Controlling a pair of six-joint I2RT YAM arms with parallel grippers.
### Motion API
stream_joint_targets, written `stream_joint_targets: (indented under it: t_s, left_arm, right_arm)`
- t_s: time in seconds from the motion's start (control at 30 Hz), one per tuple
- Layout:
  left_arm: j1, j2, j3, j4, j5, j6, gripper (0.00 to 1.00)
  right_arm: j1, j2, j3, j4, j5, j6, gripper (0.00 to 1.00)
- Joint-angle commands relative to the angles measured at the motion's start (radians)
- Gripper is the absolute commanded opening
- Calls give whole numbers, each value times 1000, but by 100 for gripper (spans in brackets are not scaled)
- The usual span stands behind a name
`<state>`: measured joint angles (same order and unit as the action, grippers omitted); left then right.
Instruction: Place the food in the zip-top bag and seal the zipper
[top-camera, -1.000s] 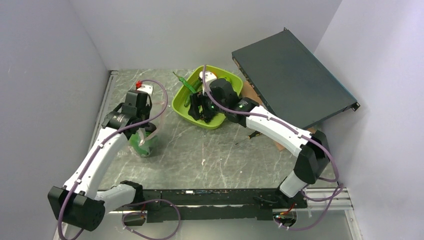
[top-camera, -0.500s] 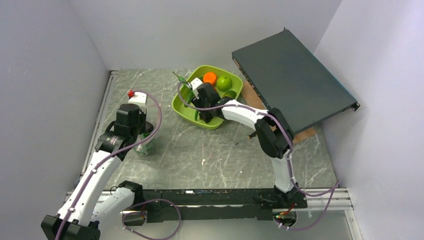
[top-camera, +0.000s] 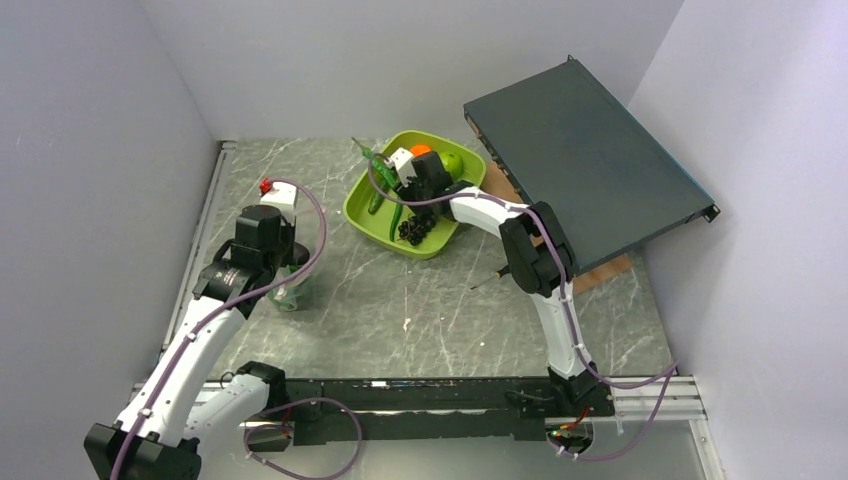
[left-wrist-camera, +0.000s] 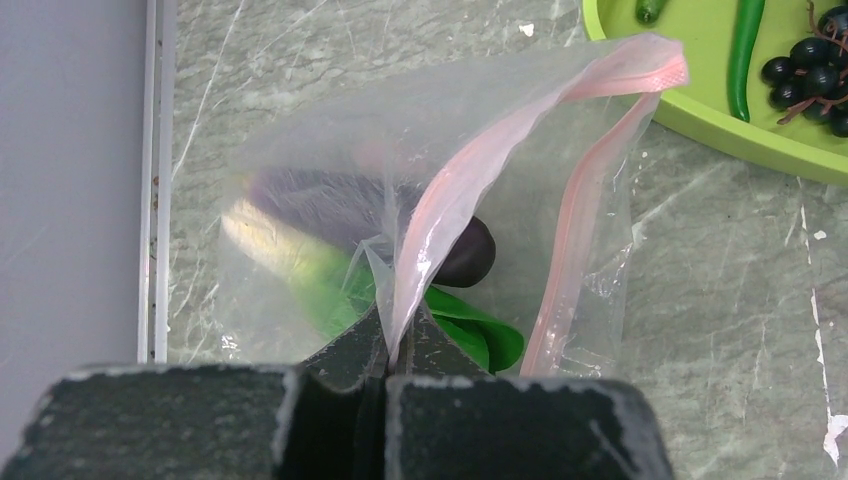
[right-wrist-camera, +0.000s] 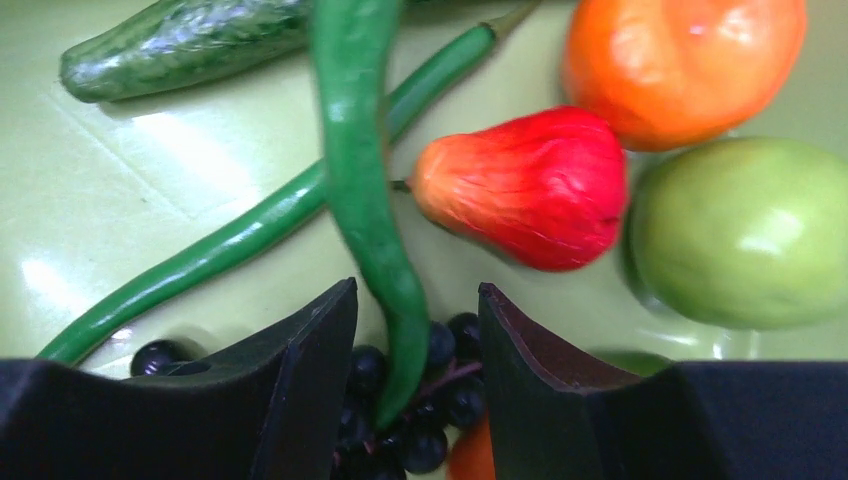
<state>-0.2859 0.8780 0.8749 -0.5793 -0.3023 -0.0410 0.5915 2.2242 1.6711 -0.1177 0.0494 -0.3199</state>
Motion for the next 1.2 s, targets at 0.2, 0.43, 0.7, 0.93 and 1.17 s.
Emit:
stream_joint_targets:
  t_s: [0.2,0.43,0.7,0.93,1.17]
  left_arm:
    - [19,22,16,57,22,12,0]
    - [25,28,15,58,19,13,0]
    - [34,33,16,59,19,13,0]
    - [36,13,5,71,56,19,0]
    - [36,0,1,83,92,23,0]
  right_arm:
    - [1,58,78,38,-148,12,51]
    - [-5,88,139,1,-171,37,6]
    - [-2,-115,89,-15,-138,110,0]
    - [-1,-282,120,-227,-120,326,0]
    - [-1,-484,-137,-295,-632,656,0]
